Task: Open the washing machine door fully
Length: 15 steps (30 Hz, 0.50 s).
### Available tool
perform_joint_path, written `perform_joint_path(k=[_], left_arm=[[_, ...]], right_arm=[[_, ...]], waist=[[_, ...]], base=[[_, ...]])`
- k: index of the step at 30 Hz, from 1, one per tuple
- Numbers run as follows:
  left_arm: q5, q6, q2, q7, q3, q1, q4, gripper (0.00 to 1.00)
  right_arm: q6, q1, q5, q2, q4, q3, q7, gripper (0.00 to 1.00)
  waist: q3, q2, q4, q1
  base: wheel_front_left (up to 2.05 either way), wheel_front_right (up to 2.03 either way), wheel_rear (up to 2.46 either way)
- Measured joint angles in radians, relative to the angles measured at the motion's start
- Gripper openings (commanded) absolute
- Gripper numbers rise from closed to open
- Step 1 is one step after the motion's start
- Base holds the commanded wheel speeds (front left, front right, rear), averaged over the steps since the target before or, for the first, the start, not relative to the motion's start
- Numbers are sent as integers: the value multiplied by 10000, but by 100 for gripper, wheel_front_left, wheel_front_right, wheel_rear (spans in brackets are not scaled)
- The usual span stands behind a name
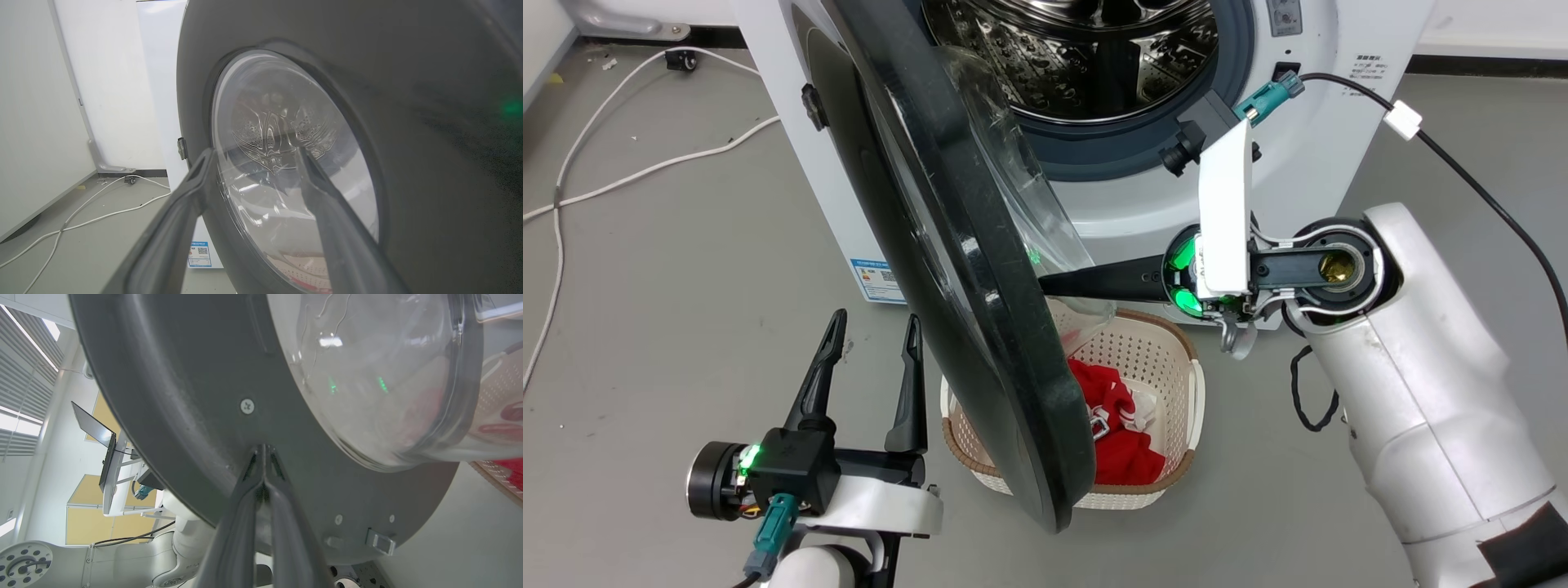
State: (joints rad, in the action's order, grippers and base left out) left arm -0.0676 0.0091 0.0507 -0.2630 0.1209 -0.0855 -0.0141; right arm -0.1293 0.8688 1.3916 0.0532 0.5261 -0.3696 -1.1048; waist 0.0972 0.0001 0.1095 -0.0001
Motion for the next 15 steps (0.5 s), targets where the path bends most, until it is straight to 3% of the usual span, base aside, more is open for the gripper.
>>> perform_joint_path(k=[3,12,13,14,15], left_arm=[[0,12,0,0,-21,22,-13,100],[27,77,-2,0,-205,158,-35,100],[29,86,-2,0,-234,191,-44,100],[31,88,0,0,-257,208,-46,100],[35,88,-2,0,-278,227,-46,100]], right_arm=[[0,-130,-15,-12,-244,-73,941,0],[-13,-1246,-140,-25,-366,999,6698,0],[-13,-1441,-4,-25,-376,1198,7233,24],[-13,-1648,96,-25,-412,1386,7697,69],[-13,-1890,270,-25,-495,1547,8069,100]], waist=[[-6,0,-70,0],[-79,0,-371,0],[-97,-1,-411,0],[-129,0,-443,0],[-164,0,-478,0]], base=[[0,0,0],[0,0,0],[0,0,0],[0,0,0],[0,0,0]])
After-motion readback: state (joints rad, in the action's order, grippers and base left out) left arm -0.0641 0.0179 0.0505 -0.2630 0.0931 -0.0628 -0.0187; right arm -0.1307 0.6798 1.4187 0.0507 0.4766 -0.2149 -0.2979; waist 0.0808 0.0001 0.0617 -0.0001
